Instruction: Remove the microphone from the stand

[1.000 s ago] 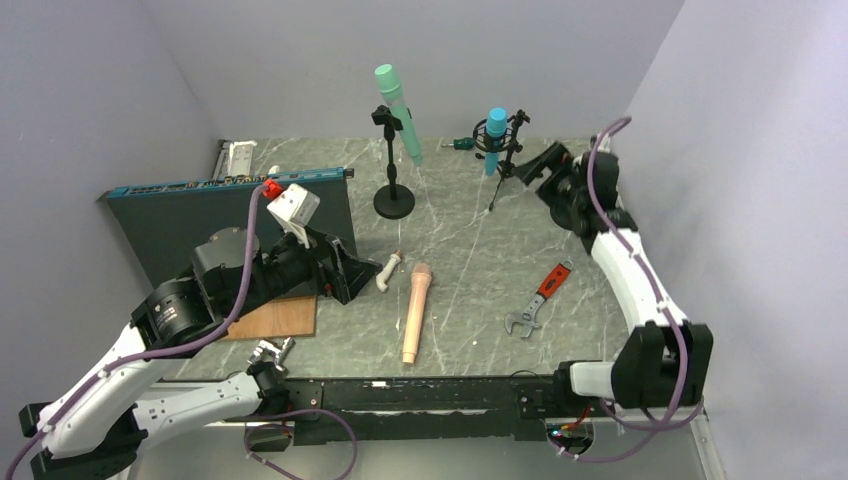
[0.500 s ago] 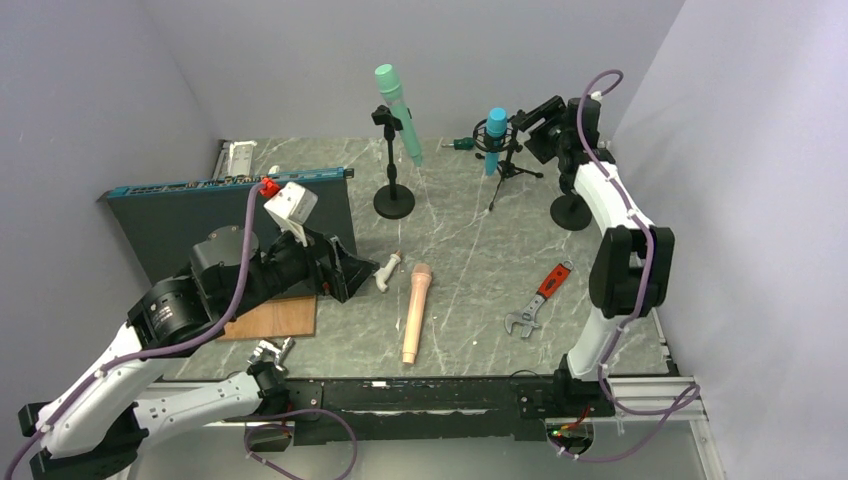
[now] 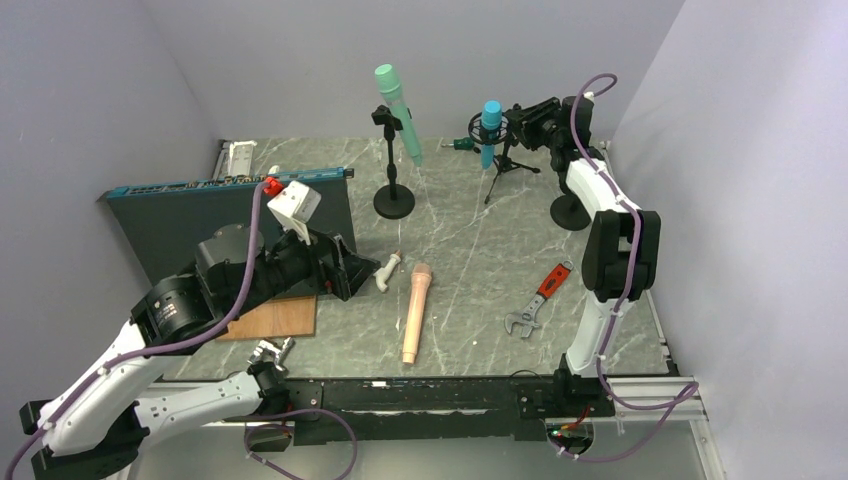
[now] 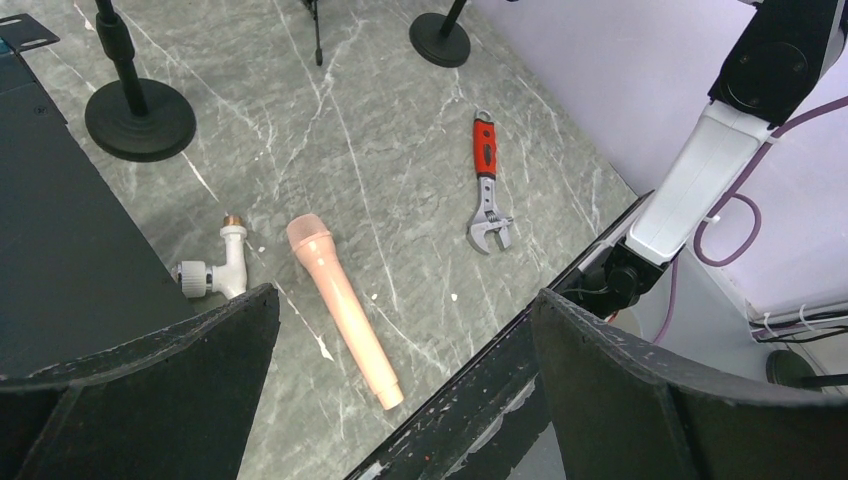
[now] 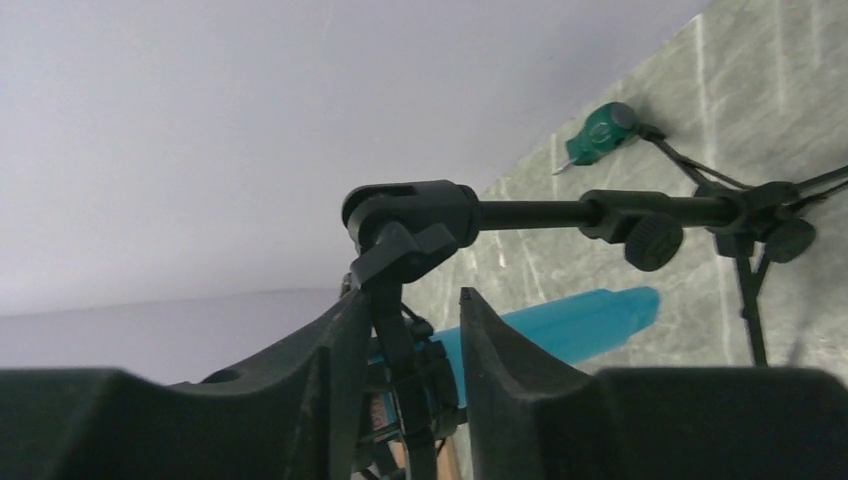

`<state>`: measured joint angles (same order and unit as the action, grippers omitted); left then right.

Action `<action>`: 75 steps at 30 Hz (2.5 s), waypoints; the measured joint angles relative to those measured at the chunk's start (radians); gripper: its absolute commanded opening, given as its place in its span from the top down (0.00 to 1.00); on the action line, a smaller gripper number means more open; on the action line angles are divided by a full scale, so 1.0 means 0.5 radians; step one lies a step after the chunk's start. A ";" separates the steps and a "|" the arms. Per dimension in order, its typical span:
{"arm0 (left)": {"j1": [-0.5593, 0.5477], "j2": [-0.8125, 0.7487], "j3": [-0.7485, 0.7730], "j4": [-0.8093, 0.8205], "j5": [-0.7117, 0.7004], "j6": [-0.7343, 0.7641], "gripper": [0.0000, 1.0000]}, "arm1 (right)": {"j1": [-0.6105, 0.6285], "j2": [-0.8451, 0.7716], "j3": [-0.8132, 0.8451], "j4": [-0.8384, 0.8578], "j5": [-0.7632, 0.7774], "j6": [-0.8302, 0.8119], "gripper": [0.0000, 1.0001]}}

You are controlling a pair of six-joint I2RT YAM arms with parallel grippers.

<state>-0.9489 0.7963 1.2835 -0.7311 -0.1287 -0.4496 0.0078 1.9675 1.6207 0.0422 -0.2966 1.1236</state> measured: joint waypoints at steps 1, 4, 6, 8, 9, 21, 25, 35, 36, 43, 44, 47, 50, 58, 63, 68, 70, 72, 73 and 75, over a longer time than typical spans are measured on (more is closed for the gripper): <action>0.000 -0.001 0.000 0.000 0.000 0.000 0.01 | 0.000 0.000 -0.021 0.046 -0.012 0.024 0.67; 0.000 0.002 0.001 0.000 0.000 0.000 0.01 | -0.001 0.000 -0.085 0.188 -0.076 0.105 0.70; 0.000 0.008 0.004 0.000 0.000 0.000 0.01 | -0.005 0.000 -0.121 0.256 -0.118 0.157 0.73; 0.000 0.011 0.004 0.000 0.000 0.000 0.01 | -0.005 -0.001 -0.167 0.336 -0.165 0.220 0.80; 0.000 0.011 0.004 0.002 0.000 0.000 0.01 | -0.002 -0.001 -0.195 0.391 -0.185 0.253 0.83; 0.000 0.014 0.003 0.024 0.024 -0.002 0.01 | 0.036 -0.374 -0.733 0.596 -0.339 0.318 1.00; 0.000 0.023 0.003 0.037 0.044 -0.001 0.01 | 0.082 -0.594 -1.010 0.661 -0.378 0.315 1.00; 0.000 0.220 0.004 0.114 0.066 0.052 0.01 | 0.426 -1.289 -1.690 0.656 -0.349 0.252 1.00; 0.000 0.253 0.004 0.121 0.060 0.065 0.01 | 0.427 -1.338 -1.740 0.672 -0.350 0.264 1.00; 0.000 0.453 0.014 0.228 0.069 0.135 0.01 | 0.422 -1.550 -1.982 0.809 -0.362 0.372 1.00; 0.000 0.482 0.017 0.263 0.081 0.137 0.01 | 0.422 -1.567 -2.009 0.832 -0.363 0.388 1.00; 0.000 0.600 0.060 0.349 0.135 0.146 0.03 | 0.418 -1.619 -2.089 0.905 -0.371 0.432 1.00; 0.000 0.778 0.143 0.454 0.170 0.188 0.06 | 0.410 -1.628 -2.155 1.020 -0.400 0.481 1.00; 0.000 1.088 0.179 0.659 0.150 0.282 0.01 | 0.375 -1.643 -2.269 1.229 -0.450 0.563 1.00; 0.000 1.244 0.229 0.796 0.101 0.298 0.02 | 0.366 -1.647 -2.272 1.231 -0.471 0.562 1.00; 0.000 1.393 0.264 0.876 0.051 0.297 0.10 | 0.336 -1.646 -2.293 1.277 -0.497 0.575 1.00; 0.001 1.448 0.292 0.883 0.040 0.298 0.14 | 0.333 -1.646 -2.302 1.298 -0.511 0.585 1.00; 0.000 1.491 0.307 0.890 0.027 0.298 0.22 | 0.330 -1.646 -2.303 1.303 -0.521 0.588 1.00; 0.000 1.505 0.309 0.895 0.018 0.298 0.25 | 0.329 -1.646 -2.303 1.303 -0.523 0.588 1.00; 0.000 1.531 0.326 0.899 0.006 0.298 0.33 | 0.329 -1.646 -2.303 1.303 -0.526 0.587 1.00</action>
<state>-0.9489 1.5620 1.4464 -0.2817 -0.1257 -0.3004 0.1722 1.1442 0.4690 0.6937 -0.5598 1.4174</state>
